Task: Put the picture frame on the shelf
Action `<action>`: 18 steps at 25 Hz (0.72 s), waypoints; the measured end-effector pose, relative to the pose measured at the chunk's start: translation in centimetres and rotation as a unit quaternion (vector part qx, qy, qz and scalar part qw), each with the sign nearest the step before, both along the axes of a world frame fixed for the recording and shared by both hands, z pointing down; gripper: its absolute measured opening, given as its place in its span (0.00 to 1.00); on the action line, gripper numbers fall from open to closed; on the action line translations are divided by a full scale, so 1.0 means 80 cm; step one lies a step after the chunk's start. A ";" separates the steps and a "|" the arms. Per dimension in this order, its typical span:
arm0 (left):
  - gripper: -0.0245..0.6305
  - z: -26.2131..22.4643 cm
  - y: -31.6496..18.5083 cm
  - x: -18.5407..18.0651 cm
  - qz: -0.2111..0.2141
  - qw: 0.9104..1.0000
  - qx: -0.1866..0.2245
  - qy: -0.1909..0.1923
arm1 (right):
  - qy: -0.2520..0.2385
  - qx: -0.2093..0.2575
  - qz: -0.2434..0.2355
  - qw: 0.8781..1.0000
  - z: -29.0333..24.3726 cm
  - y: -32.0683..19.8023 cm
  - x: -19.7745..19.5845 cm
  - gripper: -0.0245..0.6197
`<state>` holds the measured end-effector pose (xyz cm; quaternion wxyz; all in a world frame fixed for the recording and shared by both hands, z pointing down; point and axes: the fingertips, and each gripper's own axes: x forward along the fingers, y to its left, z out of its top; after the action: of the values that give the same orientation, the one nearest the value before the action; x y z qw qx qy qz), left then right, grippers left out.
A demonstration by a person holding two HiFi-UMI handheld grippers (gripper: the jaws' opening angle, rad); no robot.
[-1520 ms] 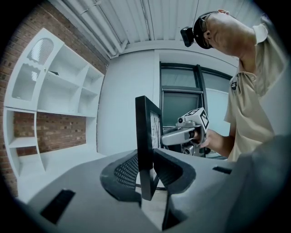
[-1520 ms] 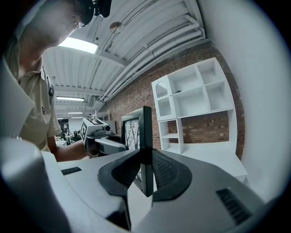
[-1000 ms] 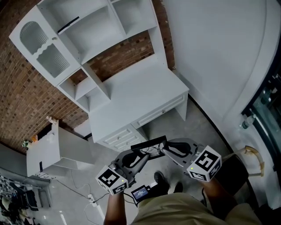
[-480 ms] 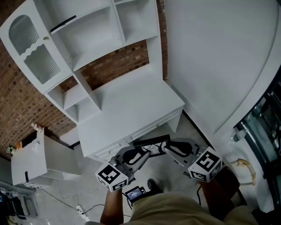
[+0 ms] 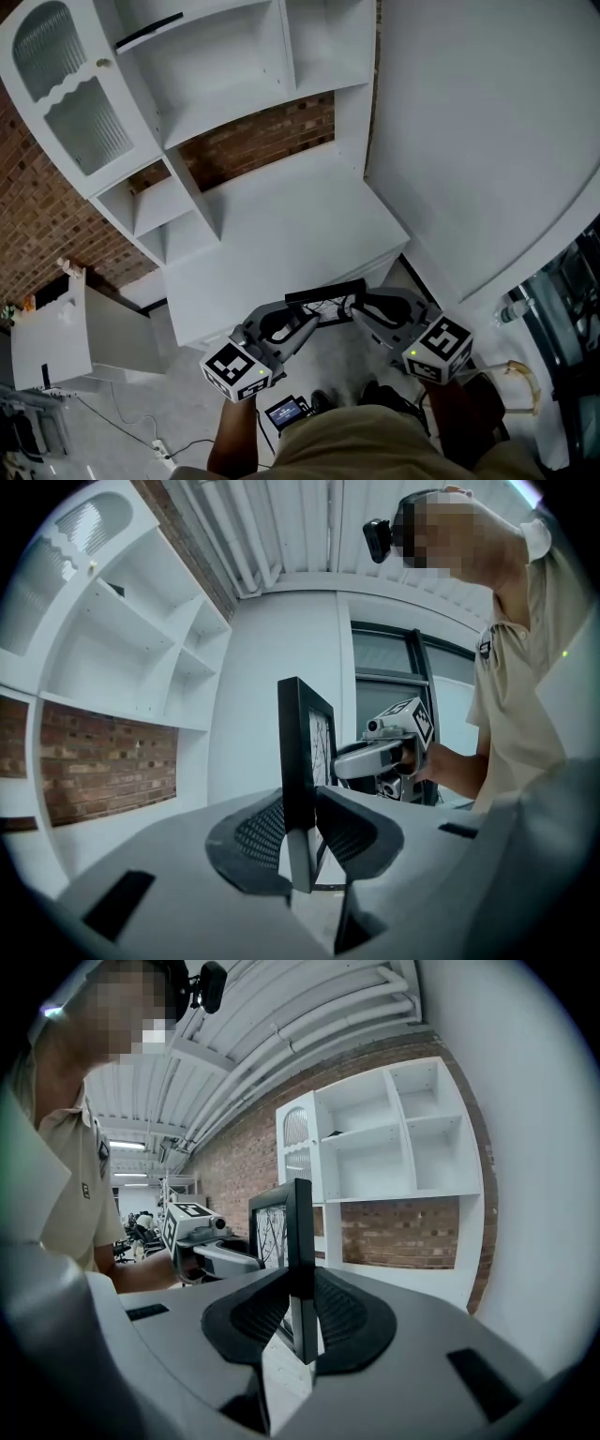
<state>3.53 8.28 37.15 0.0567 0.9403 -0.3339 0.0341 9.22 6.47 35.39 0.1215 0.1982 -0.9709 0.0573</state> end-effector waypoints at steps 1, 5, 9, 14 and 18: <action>0.16 0.003 -0.010 -0.005 -0.003 1.000 -0.004 0.002 | 0.001 -0.002 -0.003 1.000 0.002 -0.010 -0.006 0.15; 0.16 0.013 -0.054 -0.015 -0.021 1.000 -0.015 0.000 | 0.002 -0.013 -0.020 1.000 0.015 -0.058 -0.015 0.15; 0.16 0.021 -0.103 -0.025 -0.054 0.998 -0.026 -0.012 | -0.011 -0.028 -0.051 0.998 0.028 -0.111 -0.025 0.15; 0.16 0.015 -0.171 -0.020 -0.095 0.995 -0.030 -0.019 | -0.022 -0.025 -0.094 0.995 0.021 -0.185 -0.023 0.15; 0.16 0.009 -0.221 -0.008 -0.128 0.991 -0.029 -0.028 | -0.031 -0.026 -0.127 0.991 0.018 -0.240 -0.013 0.15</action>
<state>2.89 -9.43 37.85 0.0787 0.8863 -0.4520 0.0631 8.14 -12.74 36.83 0.1026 0.0682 -0.9897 0.0724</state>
